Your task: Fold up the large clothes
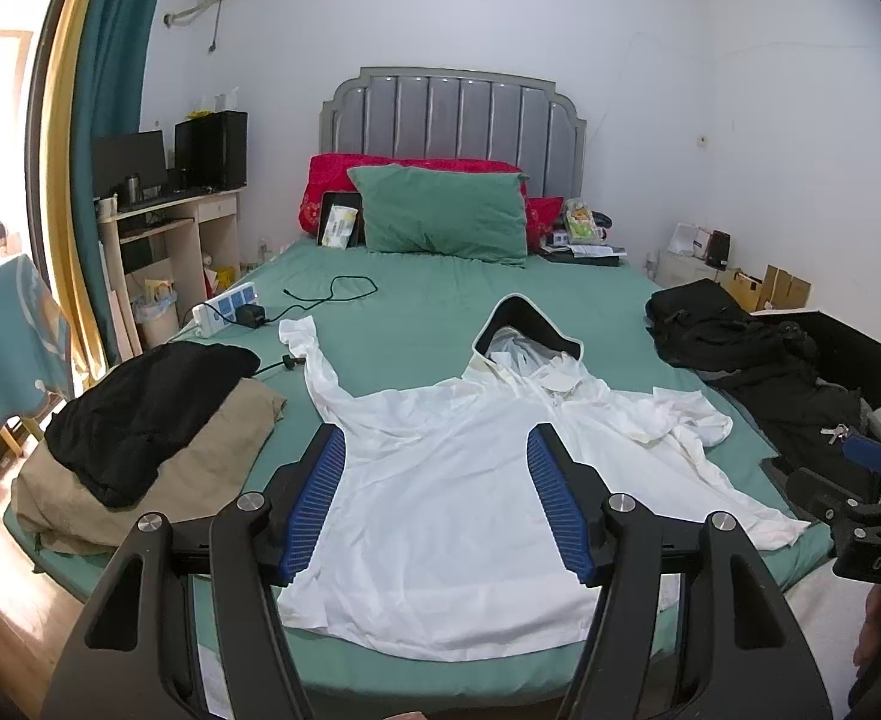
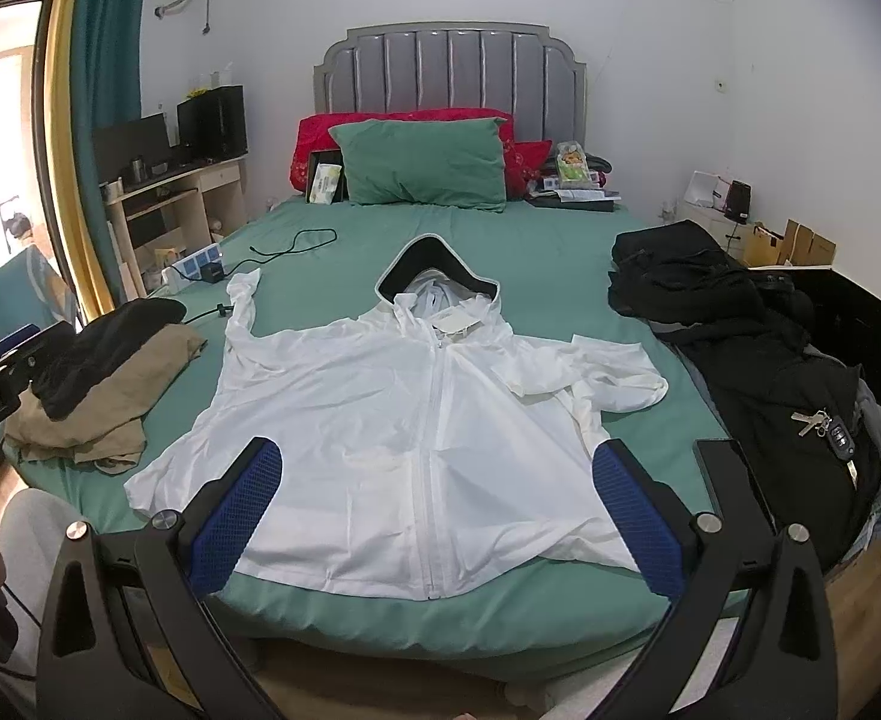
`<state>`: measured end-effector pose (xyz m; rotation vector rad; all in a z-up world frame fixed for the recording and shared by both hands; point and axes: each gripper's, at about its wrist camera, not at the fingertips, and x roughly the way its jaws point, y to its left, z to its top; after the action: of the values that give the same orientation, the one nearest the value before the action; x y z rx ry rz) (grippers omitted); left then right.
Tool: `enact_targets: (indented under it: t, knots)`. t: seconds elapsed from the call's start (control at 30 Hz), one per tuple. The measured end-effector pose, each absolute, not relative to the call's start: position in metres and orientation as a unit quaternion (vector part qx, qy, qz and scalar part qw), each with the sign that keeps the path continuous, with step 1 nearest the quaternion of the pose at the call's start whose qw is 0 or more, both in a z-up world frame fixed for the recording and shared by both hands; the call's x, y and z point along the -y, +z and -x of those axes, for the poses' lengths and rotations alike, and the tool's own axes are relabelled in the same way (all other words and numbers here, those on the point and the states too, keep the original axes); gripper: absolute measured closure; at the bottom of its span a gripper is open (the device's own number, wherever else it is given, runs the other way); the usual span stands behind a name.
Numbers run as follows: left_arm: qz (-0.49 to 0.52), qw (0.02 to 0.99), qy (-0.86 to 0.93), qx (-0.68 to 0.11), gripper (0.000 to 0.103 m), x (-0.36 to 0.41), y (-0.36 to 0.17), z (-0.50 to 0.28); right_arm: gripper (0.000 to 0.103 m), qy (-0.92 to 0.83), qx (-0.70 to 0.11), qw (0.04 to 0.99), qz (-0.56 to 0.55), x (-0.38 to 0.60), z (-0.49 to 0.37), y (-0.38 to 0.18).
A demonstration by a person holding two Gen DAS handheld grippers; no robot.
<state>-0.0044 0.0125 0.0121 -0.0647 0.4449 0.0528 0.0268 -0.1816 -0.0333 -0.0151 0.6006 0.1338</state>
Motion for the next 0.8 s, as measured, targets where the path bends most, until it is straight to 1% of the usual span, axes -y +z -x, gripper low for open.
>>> enact_targets:
  t: [0.8]
  knots:
    - [0.029, 0.974, 0.026, -0.223, 0.036, -0.0093, 0.0086, 0.0007, 0.001, 0.065, -0.294, 0.954, 0.005, 0.1821, -0.0266, -0.0345]
